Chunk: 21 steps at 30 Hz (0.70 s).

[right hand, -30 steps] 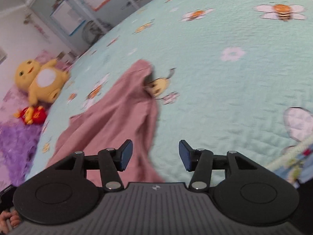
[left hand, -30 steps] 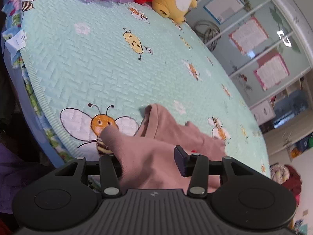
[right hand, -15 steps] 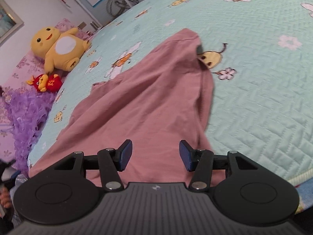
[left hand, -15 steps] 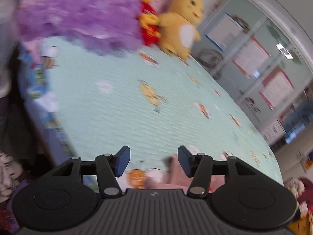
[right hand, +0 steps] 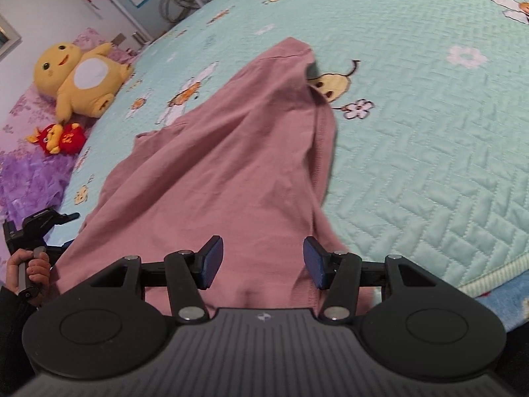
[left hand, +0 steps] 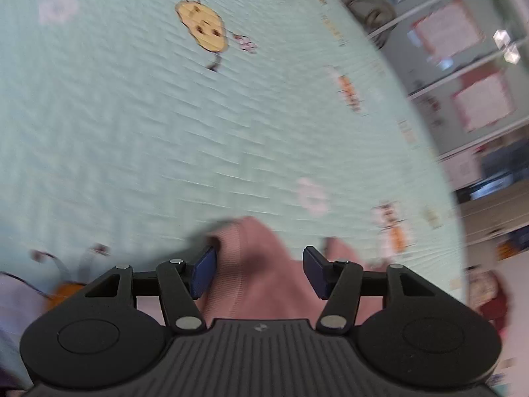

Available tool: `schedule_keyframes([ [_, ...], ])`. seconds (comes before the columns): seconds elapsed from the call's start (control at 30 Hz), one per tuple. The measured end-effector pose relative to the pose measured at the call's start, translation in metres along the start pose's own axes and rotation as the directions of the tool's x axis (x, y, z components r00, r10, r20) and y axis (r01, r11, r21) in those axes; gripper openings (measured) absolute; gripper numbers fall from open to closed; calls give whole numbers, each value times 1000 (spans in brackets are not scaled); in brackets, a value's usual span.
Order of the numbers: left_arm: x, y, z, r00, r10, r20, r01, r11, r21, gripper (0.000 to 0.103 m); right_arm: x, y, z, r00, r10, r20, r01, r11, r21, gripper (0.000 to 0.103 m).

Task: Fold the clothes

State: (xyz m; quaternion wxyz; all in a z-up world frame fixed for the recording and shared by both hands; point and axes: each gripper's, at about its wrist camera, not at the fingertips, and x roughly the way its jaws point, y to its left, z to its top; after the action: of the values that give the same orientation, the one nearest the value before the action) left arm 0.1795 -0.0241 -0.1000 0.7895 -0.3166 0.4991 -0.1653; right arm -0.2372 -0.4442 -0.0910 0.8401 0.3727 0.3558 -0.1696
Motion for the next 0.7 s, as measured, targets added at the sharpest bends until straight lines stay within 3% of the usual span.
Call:
schedule_keyframes([
  [0.13, 5, 9, 1, 1000, -19, 0, 19, 999, -48, 61, 8, 0, 3, 1000, -7, -15, 7, 1000, 2, 55],
  [0.3, 6, 11, 5, 992, -124, 19, 125, 989, -77, 60, 19, 7, 1, 999, -3, -46, 3, 1000, -14, 55],
  [0.5, 30, 13, 14, 998, -56, 2, 56, 996, -69, 60, 23, 9, -1, 998, -21, -61, 21, 1000, -8, 55],
  [0.53, 31, 12, 13, 997, -83, 9, 83, 995, -61, 55, 23, 9, 0, 998, -25, -60, 25, 1000, -9, 55],
  [0.57, 31, 11, 11, 993, -115, 16, 116, 992, -47, 24, 23, 9, 0, 998, -29, -59, 28, 1000, -10, 55],
  [0.6, 30, 9, 9, 989, -147, 22, 148, 988, -33, 1, 23, 9, 0, 998, -32, -61, 32, 999, -10, 55],
  [0.7, 20, -9, 2, 972, -230, 56, 227, 972, 53, 0, 23, 9, 1, 997, -38, -64, 37, 999, -8, 55],
])
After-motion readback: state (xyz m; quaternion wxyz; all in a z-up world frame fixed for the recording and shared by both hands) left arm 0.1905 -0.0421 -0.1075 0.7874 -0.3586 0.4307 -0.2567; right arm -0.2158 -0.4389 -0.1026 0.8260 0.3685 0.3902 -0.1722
